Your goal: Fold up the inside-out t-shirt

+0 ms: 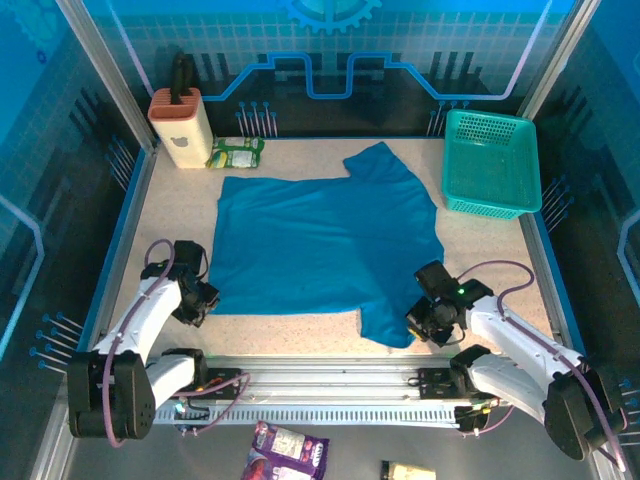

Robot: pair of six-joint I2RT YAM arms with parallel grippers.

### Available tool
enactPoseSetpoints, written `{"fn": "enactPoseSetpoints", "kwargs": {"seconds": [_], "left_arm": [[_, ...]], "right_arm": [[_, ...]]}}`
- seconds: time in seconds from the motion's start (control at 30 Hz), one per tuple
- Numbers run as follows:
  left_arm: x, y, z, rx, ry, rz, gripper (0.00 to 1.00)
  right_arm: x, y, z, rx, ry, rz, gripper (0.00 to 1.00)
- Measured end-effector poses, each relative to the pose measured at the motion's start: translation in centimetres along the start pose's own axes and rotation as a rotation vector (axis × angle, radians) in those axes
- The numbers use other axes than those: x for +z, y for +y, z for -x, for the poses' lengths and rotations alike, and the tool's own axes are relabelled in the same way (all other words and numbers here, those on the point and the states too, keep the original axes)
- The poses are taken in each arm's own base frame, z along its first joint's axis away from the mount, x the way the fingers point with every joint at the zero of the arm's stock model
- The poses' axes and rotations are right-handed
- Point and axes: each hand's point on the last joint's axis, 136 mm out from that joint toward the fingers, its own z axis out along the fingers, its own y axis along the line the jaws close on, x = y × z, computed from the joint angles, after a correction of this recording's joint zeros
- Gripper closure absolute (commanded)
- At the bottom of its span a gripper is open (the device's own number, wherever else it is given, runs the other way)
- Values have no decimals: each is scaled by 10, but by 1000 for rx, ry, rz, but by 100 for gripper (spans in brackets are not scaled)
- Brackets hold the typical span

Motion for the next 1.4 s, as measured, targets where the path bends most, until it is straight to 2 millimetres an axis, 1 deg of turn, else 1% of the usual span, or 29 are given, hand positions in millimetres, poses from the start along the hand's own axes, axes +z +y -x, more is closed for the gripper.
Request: {"fn": "enactPoseSetpoints", "kwargs": {"seconds": [0.23,0.4,0.47,0.7,0.9,0.93,1.0,1.03,1.23,1.3,1.4], "left_arm": [[10,-12,8,8,-9,-12,69],[25,-12,8,8,22,37,71],[29,-11,7,6,31,52,70],[31,-11,8,-1,33,61,65],[31,-12,9,-1,31,59,64],[31,-12,9,-1,30,59,66],[30,-12,10,-3,26,58,75],[30,-12,10,-4,21,57,77],[28,-12,13,-1,-6,37,88],[26,-12,14,-3,-15,28,92],[19,-14,15,-7,-36,-2,94]], "right_arm": [[-1,1,2,-6,-2,7,100],[-4,5,3,-4,-8,22,100],[-5,5,4,-4,-9,24,100],[-7,8,5,0,-14,31,100],[-11,10,6,-3,-20,40,100],[-12,11,6,-2,-22,45,100],[-13,12,7,-2,-25,50,100],[-13,12,7,-3,-26,52,100],[-17,10,7,-4,-34,54,100],[-21,10,7,-5,-42,60,100],[-30,11,8,-9,-62,81,100]]}}
